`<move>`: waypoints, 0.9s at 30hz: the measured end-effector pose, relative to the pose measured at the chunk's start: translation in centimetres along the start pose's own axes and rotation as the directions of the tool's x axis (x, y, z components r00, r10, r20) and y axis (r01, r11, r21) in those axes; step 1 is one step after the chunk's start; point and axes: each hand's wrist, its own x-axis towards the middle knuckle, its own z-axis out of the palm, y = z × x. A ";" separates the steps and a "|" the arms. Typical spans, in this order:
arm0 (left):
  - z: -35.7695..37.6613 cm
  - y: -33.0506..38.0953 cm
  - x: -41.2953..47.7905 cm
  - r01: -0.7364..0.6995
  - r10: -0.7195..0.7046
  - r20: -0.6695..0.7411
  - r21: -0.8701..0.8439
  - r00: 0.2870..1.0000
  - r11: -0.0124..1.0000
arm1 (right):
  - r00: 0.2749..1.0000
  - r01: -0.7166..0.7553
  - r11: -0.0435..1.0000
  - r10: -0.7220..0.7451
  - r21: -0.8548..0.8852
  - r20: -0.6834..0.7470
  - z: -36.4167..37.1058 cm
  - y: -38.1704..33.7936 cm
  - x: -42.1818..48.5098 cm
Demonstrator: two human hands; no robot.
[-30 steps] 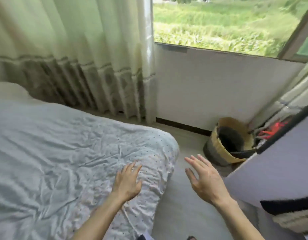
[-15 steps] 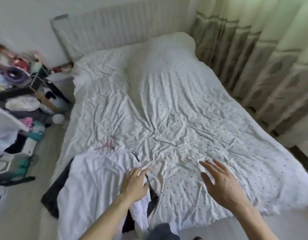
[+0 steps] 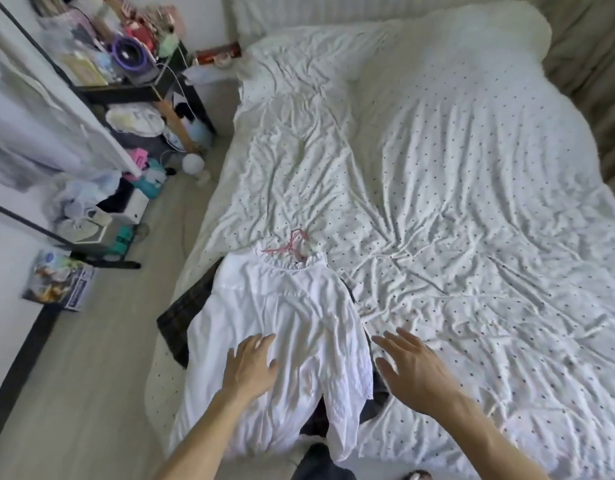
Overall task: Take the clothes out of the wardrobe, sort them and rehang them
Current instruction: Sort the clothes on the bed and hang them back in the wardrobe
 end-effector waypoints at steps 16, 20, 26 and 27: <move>-7.0 -11.3 28.3 0.008 -0.023 0.089 0.170 0.996 0.985 | 0.898 -0.118 0.985 0.162 -0.130 0.409 10.3 -5.4 24.9; -7.2 -12.6 35.6 -0.029 0.028 0.009 0.194 1.000 0.981 | 0.878 -0.143 0.975 0.204 -0.169 0.433 12.8 -4.8 29.2; -6.6 -13.5 40.6 -0.003 0.009 -0.022 0.233 1.000 0.972 | 0.818 -0.228 0.959 0.281 -0.165 0.502 15.3 -4.6 31.3; -6.6 -13.5 40.5 0.006 0.009 -0.054 0.267 0.998 0.964 | 0.817 -0.237 0.959 0.283 -0.155 0.503 15.3 -4.7 31.4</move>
